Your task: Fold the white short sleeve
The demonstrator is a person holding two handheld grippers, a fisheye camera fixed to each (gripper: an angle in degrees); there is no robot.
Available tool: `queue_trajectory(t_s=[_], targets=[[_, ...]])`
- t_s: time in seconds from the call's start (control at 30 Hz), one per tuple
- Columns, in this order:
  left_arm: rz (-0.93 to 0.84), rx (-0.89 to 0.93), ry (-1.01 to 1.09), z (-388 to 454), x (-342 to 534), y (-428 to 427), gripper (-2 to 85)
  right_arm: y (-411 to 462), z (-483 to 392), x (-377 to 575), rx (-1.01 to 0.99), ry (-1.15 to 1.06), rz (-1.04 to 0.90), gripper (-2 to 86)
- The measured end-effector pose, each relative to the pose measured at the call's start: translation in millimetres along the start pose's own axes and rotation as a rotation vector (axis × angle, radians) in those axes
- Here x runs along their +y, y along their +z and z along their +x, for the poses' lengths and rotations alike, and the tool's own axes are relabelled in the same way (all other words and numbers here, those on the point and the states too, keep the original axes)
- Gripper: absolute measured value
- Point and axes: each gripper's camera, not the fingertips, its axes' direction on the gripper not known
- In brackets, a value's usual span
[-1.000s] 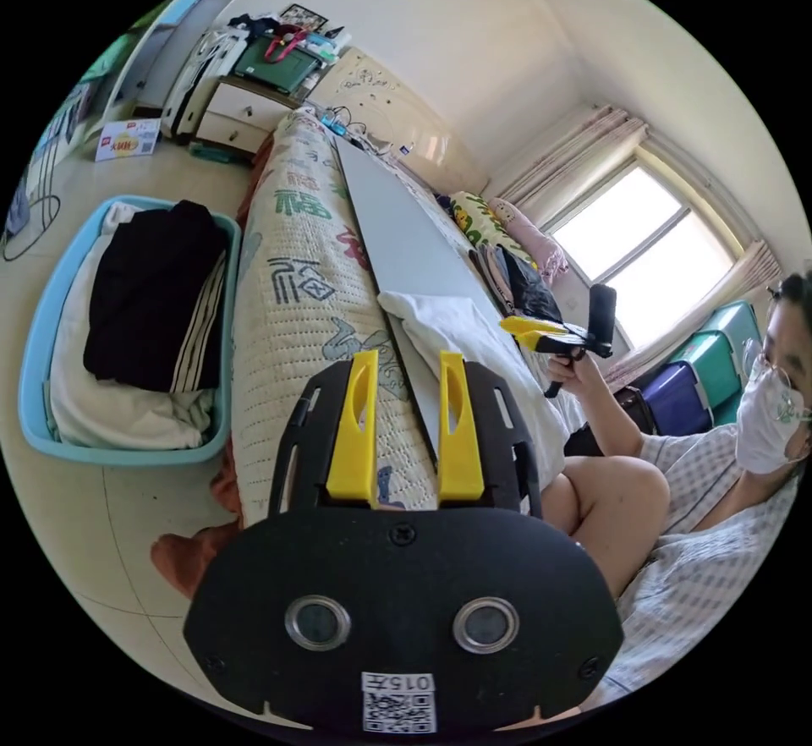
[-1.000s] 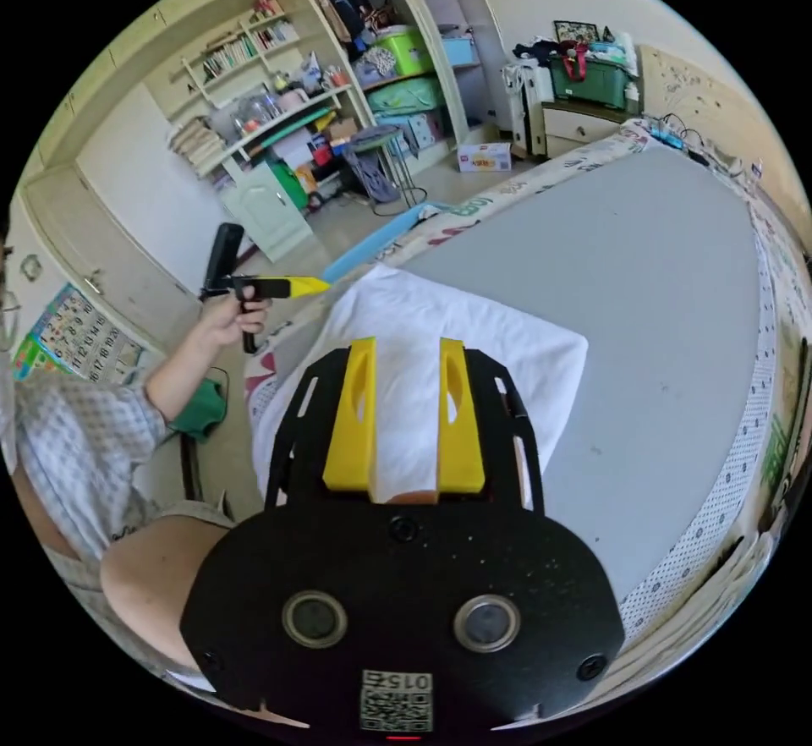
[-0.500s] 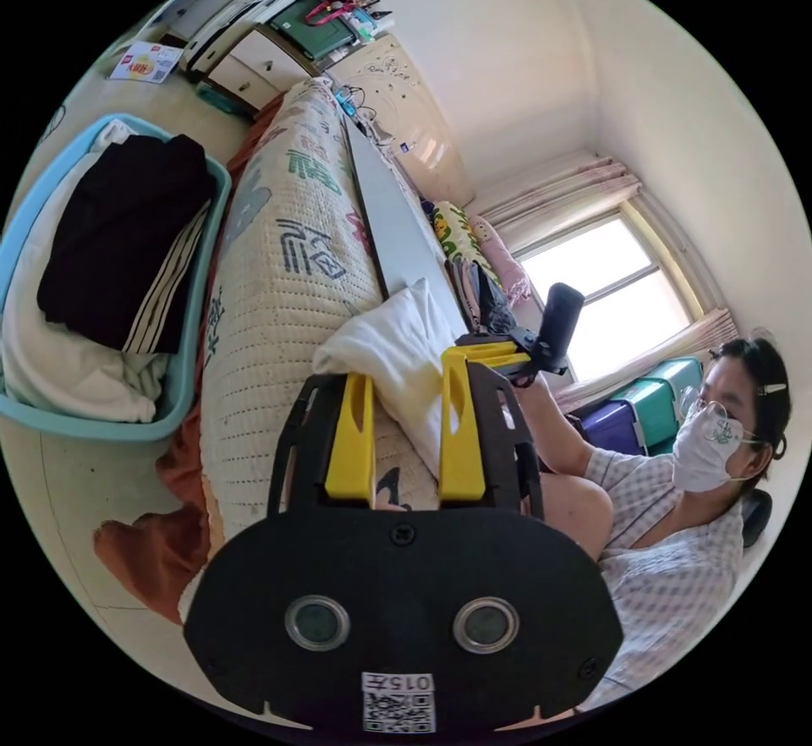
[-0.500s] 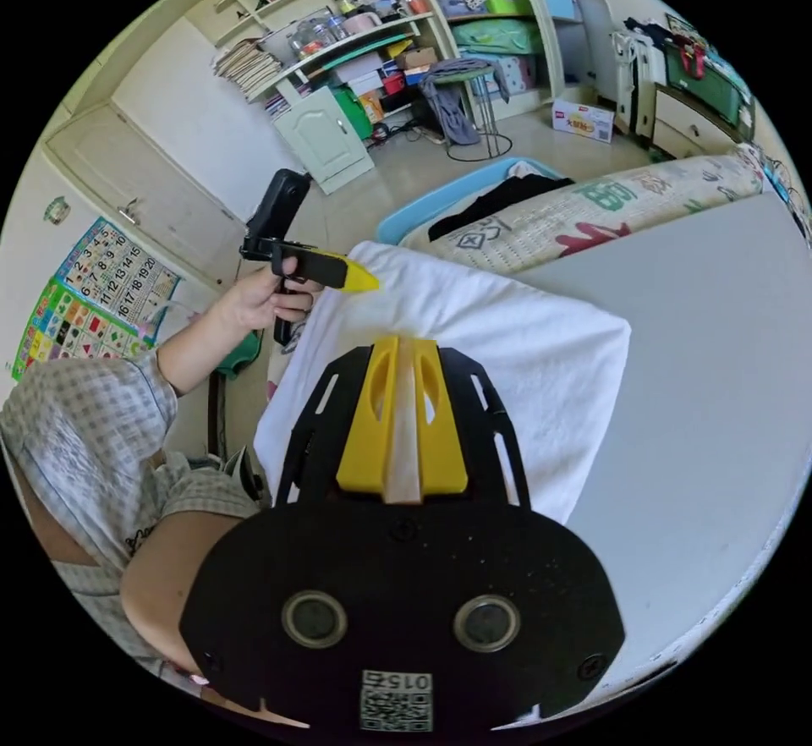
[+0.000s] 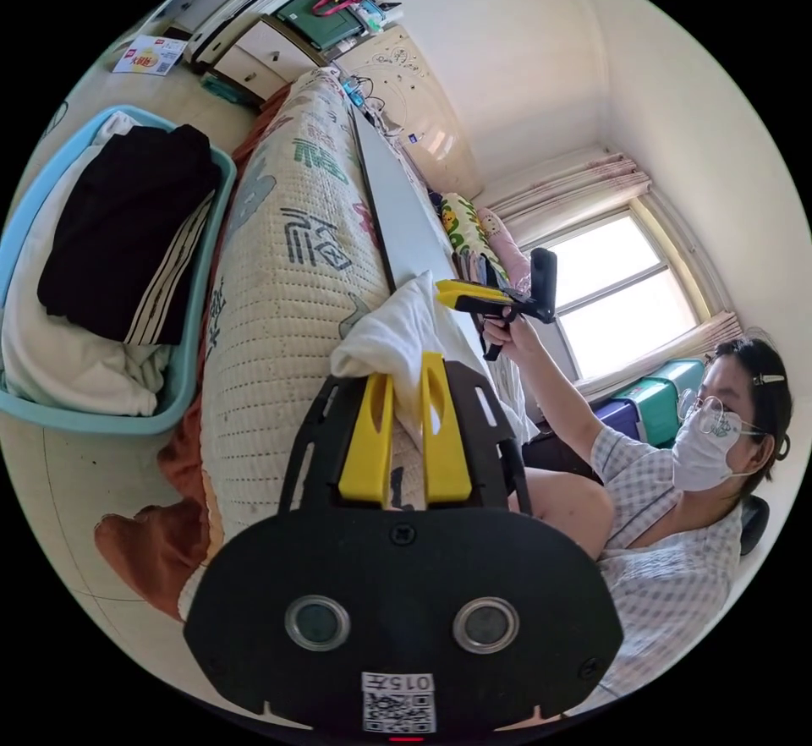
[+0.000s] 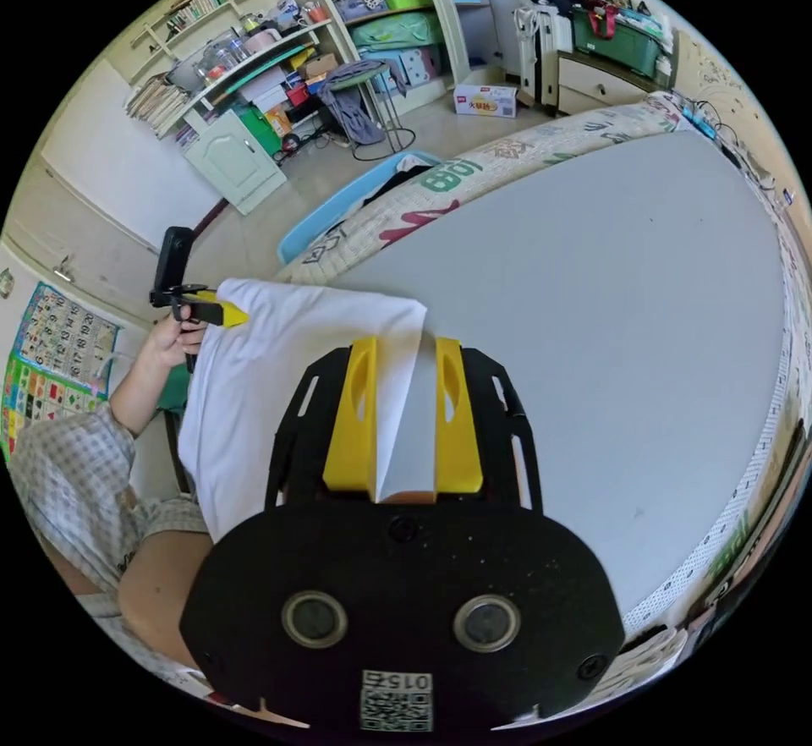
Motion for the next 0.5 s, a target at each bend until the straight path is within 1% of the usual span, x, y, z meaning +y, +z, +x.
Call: queue_trajectory(t_s=[0.07, 0.13, 0.2, 0.27, 0.37, 0.43, 0.47, 0.5], targets=[[0.005, 0.000, -0.001, 1.9, 5.9, 1.9, 5.4, 10.2, 8.1, 13.1, -0.039, 0.008, 0.003, 8.1], [0.018, -0.021, 0.004, 9.1, 15.6, 2.6, 5.7, 24.2, 19.0, 36.0, -0.139, 0.034, 0.003, 5.1], [0.034, -0.030, 0.013, 16.7, 24.7, 0.2, 5.7, 24.1, 21.0, 60.2, -0.151, 0.038, 0.030, 4.3], [0.055, -0.033, 0.014, 26.9, 36.4, -3.2, 5.4, 9.0, 19.6, 94.1, -0.143, 0.032, 0.096, 3.5], [0.057, -0.058, 0.070, 63.3, 53.7, -8.4, 4.7, -39.0, 18.3, 164.0, -0.184, 0.026, 0.227, 2.6], [0.063, -0.086, 0.188, 116.9, 64.4, -13.2, 4.4, -91.3, 10.1, 225.8, -0.206, 0.013, 0.325, 2.0], [0.065, -0.092, 0.221, 132.5, 66.9, -14.0, 4.3, -105.7, 5.8, 242.0, -0.196, 0.005, 0.347, 1.9], [0.070, -0.099, 0.294, 165.9, 72.0, -15.1, 4.2, -136.8, -5.1, 276.5, -0.159, -0.020, 0.393, 1.7]])
